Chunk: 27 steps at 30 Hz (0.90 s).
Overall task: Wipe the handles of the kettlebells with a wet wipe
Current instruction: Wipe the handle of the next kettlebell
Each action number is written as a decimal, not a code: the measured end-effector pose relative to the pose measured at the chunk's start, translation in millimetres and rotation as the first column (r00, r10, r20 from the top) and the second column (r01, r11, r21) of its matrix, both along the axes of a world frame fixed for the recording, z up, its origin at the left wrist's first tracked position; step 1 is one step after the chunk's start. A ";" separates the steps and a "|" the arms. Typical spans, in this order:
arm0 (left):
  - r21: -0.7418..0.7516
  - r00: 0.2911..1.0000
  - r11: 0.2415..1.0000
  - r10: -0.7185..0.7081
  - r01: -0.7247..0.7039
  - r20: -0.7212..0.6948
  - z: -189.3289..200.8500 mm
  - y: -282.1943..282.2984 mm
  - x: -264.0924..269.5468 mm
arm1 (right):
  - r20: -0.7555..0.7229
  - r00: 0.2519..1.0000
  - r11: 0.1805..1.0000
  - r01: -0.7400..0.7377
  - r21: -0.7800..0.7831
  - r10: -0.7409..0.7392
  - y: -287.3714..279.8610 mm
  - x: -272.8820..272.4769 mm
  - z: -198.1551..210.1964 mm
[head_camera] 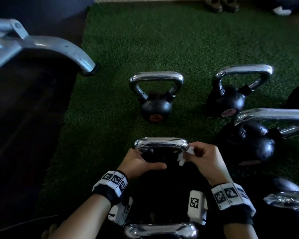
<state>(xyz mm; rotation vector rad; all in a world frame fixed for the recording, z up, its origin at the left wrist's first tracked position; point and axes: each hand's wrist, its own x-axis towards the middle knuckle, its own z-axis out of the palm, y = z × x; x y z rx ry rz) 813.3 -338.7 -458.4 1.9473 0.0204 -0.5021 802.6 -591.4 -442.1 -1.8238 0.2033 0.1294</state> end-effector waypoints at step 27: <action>-0.419 0.997 0.908 0.028 0.007 0.077 144.9 -8.8 -4.6 | 0.593 0.770 0.948 -0.044 -0.315 0.233 46.4 9.1 128.6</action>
